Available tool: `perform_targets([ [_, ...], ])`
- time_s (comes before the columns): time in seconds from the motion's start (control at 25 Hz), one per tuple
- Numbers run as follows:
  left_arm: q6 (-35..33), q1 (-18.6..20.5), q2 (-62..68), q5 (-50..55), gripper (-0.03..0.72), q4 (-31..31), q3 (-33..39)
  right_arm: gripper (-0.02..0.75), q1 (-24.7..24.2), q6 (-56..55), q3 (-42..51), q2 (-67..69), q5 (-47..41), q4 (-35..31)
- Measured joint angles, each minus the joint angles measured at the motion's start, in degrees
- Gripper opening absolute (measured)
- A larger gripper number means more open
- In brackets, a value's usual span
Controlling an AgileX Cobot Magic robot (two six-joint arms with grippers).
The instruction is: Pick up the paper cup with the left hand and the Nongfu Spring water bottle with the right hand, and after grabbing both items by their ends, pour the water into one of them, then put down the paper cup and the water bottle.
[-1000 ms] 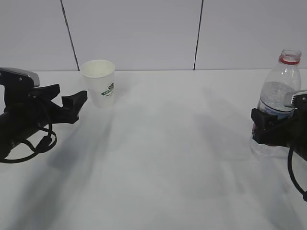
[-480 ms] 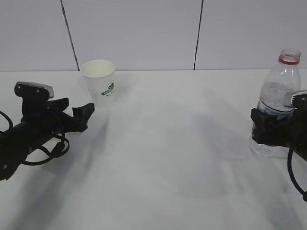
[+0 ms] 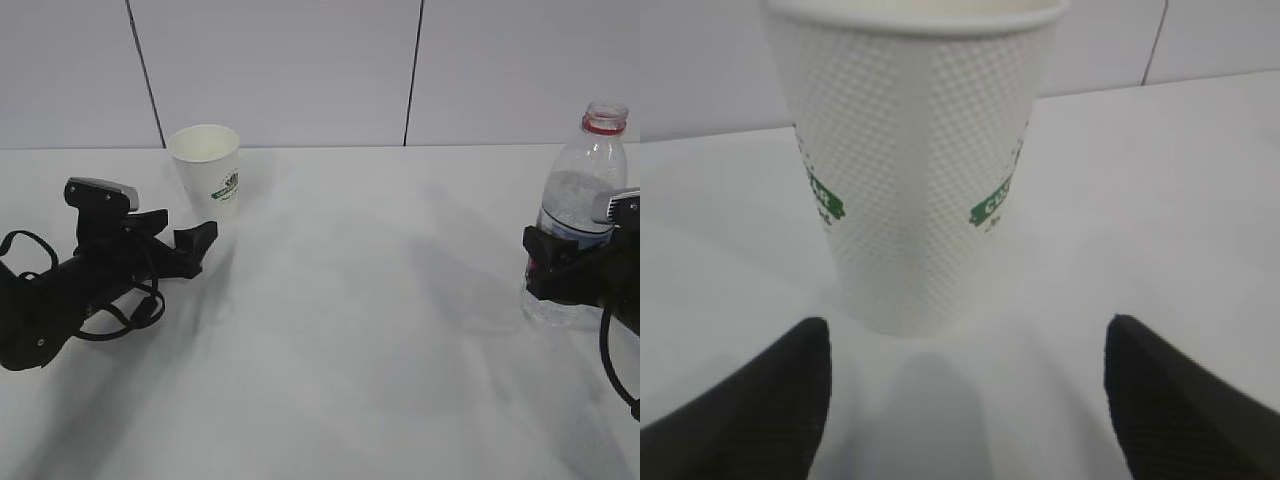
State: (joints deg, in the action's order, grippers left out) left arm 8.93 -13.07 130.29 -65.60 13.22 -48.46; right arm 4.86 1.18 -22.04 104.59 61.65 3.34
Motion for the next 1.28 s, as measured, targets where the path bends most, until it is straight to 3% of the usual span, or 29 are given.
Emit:
perform_targets([
  [0.52,1.11,0.0,1.03,0.0,0.636,0.12,-6.49,0.475,0.0,0.0,0.0,0.0,0.0,0.0],
  [1.28,1.33,0.0,4.65,1.75,0.633,0.42,-10.51,0.475,0.0,0.09,0.0,0.0,0.0,0.0],
])
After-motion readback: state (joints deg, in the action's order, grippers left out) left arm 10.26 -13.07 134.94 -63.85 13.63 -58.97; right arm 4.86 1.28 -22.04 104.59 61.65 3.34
